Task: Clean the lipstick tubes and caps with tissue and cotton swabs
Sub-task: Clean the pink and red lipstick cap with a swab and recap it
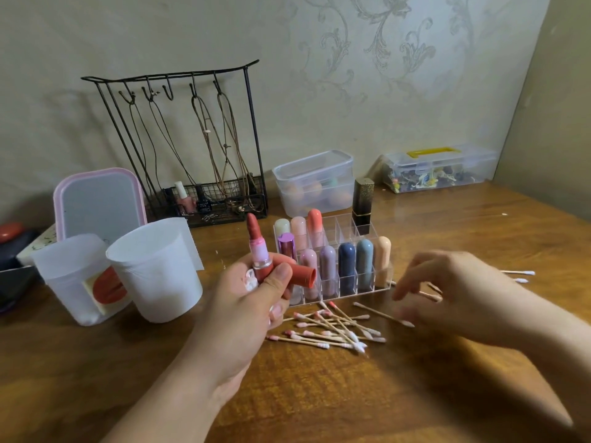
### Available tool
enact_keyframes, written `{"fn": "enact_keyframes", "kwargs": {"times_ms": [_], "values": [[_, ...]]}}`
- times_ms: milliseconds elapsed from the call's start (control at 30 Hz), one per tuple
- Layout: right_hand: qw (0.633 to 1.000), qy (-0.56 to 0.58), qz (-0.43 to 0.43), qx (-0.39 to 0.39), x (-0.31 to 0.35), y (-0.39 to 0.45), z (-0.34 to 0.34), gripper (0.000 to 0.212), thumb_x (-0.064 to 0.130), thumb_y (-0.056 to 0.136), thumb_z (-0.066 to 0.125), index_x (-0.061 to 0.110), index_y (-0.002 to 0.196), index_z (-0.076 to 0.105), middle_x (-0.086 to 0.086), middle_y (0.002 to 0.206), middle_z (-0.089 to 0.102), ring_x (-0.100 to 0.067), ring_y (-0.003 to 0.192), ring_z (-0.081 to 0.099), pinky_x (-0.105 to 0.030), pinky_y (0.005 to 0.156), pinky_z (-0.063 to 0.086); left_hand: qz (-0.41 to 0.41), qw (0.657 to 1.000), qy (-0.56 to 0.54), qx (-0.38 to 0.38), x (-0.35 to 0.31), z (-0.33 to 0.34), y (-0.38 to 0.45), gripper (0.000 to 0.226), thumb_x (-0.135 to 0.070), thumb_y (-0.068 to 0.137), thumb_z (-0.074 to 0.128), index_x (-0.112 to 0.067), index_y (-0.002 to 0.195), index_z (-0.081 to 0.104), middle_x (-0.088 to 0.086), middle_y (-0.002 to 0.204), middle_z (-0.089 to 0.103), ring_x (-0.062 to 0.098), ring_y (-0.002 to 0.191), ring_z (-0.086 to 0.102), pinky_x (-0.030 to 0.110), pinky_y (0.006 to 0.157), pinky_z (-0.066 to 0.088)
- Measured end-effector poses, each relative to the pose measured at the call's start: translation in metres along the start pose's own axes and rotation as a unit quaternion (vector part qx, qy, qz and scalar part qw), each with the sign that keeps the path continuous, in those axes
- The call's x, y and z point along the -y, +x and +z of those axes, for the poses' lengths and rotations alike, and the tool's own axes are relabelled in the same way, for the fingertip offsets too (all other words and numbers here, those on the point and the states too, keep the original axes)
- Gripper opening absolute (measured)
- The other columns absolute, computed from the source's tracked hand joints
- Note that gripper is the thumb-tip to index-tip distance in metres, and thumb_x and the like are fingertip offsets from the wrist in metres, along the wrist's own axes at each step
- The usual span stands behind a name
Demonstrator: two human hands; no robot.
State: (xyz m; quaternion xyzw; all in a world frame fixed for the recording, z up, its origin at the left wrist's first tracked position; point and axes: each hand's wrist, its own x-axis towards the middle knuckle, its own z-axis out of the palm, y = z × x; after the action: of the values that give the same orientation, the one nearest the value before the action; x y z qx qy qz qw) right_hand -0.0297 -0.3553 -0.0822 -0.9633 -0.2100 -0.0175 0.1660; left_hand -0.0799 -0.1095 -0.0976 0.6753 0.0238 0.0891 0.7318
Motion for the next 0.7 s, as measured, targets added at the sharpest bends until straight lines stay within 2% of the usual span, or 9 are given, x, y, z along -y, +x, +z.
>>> {"fn": "enact_keyframes", "kwargs": {"times_ms": [67, 133, 233, 333, 433, 500, 600, 700], "values": [[0.997, -0.071, -0.011, 0.013, 0.009, 0.002, 0.011, 0.016, 0.056, 0.080, 0.069, 0.046, 0.093, 0.069, 0.024, 0.096, 0.056, 0.001, 0.085, 0.052, -0.018, 0.065, 0.038, 0.000, 1.000, -0.005, 0.001, 0.000, 0.000, 0.000, 0.018, -0.027, 0.085, 0.061, -0.019, 0.100, 0.066, -0.003, 0.060, 0.055, 0.008, 0.052, 0.041, 0.021, 0.049, 0.035], [0.996, -0.093, -0.015, 0.003, 0.013, 0.004, 0.021, 0.013, 0.053, 0.086, 0.064, 0.045, 0.096, 0.067, 0.024, 0.098, 0.054, -0.001, 0.088, 0.049, -0.020, 0.066, 0.038, -0.004, 1.000, -0.008, 0.006, 0.000, 0.001, 0.000, 0.018, -0.026, 0.086, 0.060, -0.018, 0.102, 0.065, -0.003, 0.059, 0.054, 0.008, 0.052, 0.040, 0.021, 0.049, 0.036], [0.994, -0.100, -0.030, -0.042, 0.014, 0.003, 0.027, 0.008, 0.048, 0.092, 0.055, 0.041, 0.093, 0.059, 0.024, 0.097, 0.049, -0.003, 0.092, 0.046, -0.019, 0.067, 0.038, -0.011, 1.000, -0.015, 0.008, 0.000, 0.002, -0.001, 0.015, -0.024, 0.087, 0.059, -0.019, 0.100, 0.066, -0.002, 0.060, 0.056, 0.008, 0.051, 0.041, 0.020, 0.047, 0.036], [0.994, -0.041, -0.038, -0.093, 0.014, -0.002, 0.023, 0.013, 0.039, 0.097, 0.050, 0.040, 0.086, 0.043, 0.023, 0.090, 0.049, -0.002, 0.082, 0.047, -0.014, 0.059, 0.035, -0.018, 0.999, -0.028, 0.008, -0.001, 0.003, -0.001, 0.011, -0.021, 0.089, 0.059, -0.018, 0.093, 0.069, 0.000, 0.062, 0.056, 0.009, 0.052, 0.042, 0.019, 0.046, 0.036], [0.985, 0.088, -0.094, -0.113, 0.021, -0.005, 0.022, 0.015, 0.031, 0.096, 0.049, 0.040, 0.087, 0.043, 0.017, 0.076, 0.060, -0.008, 0.068, 0.056, -0.028, 0.058, 0.048, -0.027, 0.999, -0.026, 0.020, -0.002, 0.005, -0.003, 0.011, -0.021, 0.091, 0.058, -0.018, 0.093, 0.068, 0.004, 0.066, 0.058, 0.010, 0.053, 0.044, 0.019, 0.048, 0.038], [0.979, 0.108, -0.128, -0.116, 0.028, -0.007, 0.026, 0.011, 0.030, 0.096, 0.051, 0.039, 0.093, 0.046, 0.015, 0.074, 0.062, -0.010, 0.064, 0.058, -0.040, 0.056, 0.050, -0.029, 0.999, -0.014, 0.026, -0.001, 0.007, -0.004, 0.010, -0.021, 0.091, 0.057, -0.018, 0.096, 0.065, 0.006, 0.068, 0.059, 0.010, 0.053, 0.045, 0.018, 0.049, 0.040], [0.974, 0.091, -0.159, -0.136, 0.029, -0.009, 0.029, 0.003, 0.036, 0.096, 0.047, 0.039, 0.094, 0.048, 0.015, 0.073, 0.061, -0.010, 0.060, 0.057, -0.041, 0.054, 0.050, -0.018, 0.999, -0.006, 0.028, -0.001, 0.011, -0.007, 0.010, -0.022, 0.092, 0.057, -0.019, 0.096, 0.065, 0.003, 0.068, 0.060, 0.009, 0.053, 0.045, 0.016, 0.049, 0.040], [0.971, 0.083, -0.165, -0.154, 0.030, -0.010, 0.027, 0.007, 0.041, 0.092, 0.045, 0.037, 0.094, 0.050, 0.014, 0.070, 0.062, -0.012, 0.057, 0.057, -0.040, 0.050, 0.049, -0.018, 0.999, -0.007, 0.026, -0.001, 0.012, -0.007, 0.010, -0.021, 0.092, 0.056, -0.018, 0.095, 0.066, 0.002, 0.066, 0.060, 0.009, 0.054, 0.045, 0.017, 0.049, 0.039]]}}
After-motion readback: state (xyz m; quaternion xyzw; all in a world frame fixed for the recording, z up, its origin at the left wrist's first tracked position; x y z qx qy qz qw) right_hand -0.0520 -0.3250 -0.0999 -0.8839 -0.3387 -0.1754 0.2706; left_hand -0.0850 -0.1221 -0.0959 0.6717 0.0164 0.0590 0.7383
